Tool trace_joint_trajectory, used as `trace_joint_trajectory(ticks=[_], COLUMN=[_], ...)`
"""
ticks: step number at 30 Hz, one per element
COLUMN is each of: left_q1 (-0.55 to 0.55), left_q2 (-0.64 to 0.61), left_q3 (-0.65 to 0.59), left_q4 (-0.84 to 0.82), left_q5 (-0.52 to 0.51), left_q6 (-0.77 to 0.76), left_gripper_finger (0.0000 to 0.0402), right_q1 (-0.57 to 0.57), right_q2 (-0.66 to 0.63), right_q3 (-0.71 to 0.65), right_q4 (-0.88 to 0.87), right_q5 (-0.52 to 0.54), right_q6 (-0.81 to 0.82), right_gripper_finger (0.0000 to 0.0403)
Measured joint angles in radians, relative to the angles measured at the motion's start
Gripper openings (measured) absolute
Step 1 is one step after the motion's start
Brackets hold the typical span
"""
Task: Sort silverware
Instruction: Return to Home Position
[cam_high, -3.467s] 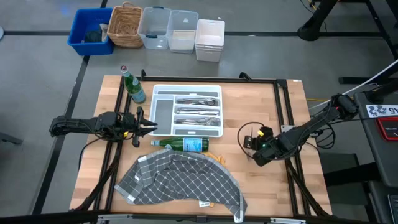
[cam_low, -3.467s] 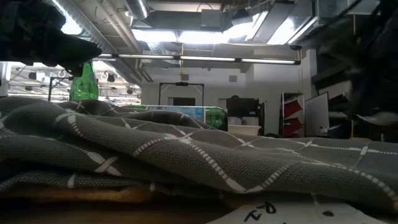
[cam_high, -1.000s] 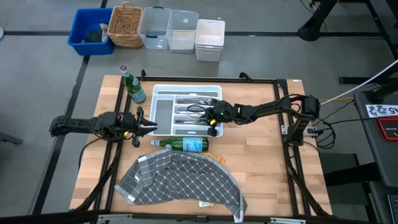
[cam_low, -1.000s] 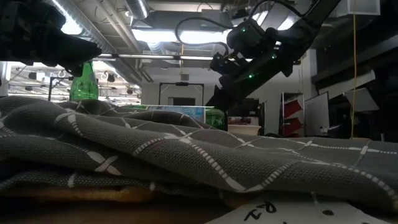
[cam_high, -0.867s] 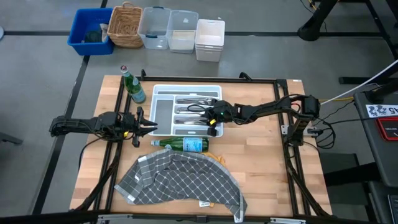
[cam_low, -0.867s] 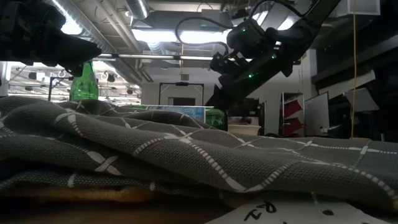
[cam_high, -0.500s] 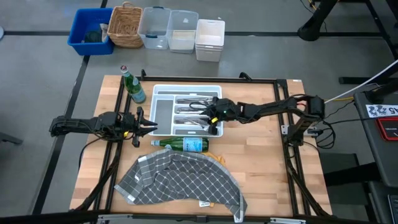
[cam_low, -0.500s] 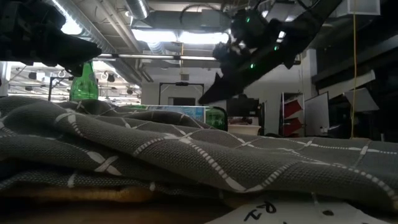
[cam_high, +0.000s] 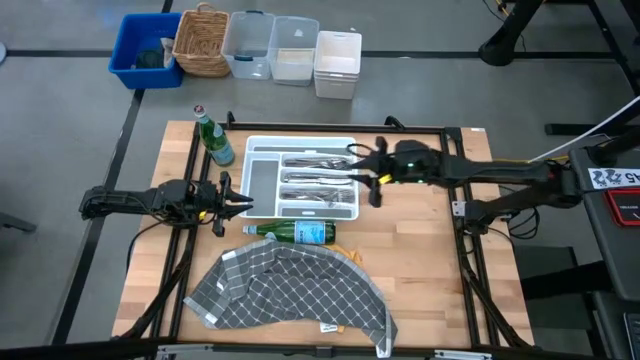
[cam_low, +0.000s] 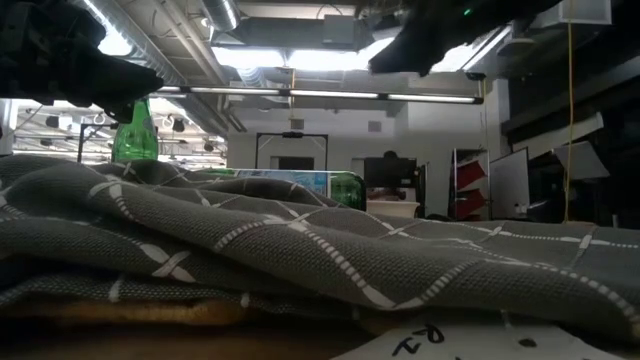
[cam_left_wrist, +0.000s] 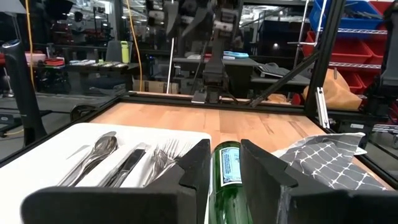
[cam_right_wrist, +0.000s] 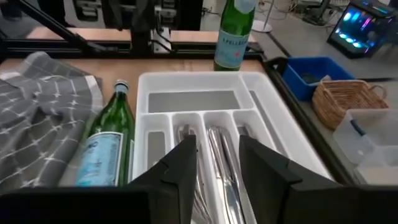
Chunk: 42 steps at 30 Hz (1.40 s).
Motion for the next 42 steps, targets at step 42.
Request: trace_joint_trajectory(ticks=[42], left_q1=[0.000], left_q2=[0.000], left_q3=[0.000], left_q4=[0.000], left_q5=[0.000], left_q6=[0.000], left_gripper_finger=[0.0074], right_q1=[0.144], right_q2=[-0.869], right_q3=[-0.526], right_q4=[-0.218], right_q5=[-0.165], right_q6=[0.163], right_gripper_finger=[0.0122])
